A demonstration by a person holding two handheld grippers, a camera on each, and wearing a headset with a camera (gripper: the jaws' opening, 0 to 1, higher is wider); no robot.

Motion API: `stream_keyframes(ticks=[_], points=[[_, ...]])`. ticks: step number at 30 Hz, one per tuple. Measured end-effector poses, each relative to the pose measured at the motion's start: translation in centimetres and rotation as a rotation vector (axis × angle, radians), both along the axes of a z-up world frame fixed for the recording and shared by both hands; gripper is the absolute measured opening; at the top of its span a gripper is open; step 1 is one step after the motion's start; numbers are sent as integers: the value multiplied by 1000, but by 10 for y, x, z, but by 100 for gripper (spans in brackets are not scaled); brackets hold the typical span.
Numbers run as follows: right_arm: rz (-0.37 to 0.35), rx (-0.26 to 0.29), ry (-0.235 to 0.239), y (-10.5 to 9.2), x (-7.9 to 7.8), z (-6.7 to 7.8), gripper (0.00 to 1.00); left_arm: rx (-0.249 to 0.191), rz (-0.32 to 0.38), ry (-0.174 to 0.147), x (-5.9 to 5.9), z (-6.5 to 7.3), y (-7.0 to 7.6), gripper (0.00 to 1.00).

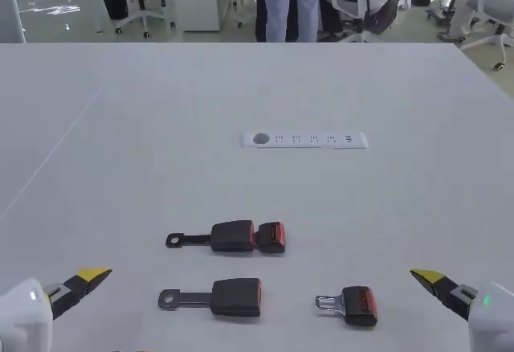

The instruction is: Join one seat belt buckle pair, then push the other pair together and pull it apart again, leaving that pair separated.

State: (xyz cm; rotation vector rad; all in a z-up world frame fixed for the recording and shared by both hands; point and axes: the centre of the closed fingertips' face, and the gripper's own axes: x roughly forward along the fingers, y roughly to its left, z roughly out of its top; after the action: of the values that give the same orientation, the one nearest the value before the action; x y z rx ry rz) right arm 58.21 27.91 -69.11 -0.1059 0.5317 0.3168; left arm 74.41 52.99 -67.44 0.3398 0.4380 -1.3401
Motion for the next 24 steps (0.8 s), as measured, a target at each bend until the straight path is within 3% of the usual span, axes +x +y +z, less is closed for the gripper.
stream_keyframes(ticks=[11, 24], points=[[11, -10, 5, 1, -4, -3, 100, -25, -6, -26, 0, 9, -6, 100], [7, -11, -5, 1, -4, -2, 100, -25, -2, -28, 1, 8, -5, 100]])
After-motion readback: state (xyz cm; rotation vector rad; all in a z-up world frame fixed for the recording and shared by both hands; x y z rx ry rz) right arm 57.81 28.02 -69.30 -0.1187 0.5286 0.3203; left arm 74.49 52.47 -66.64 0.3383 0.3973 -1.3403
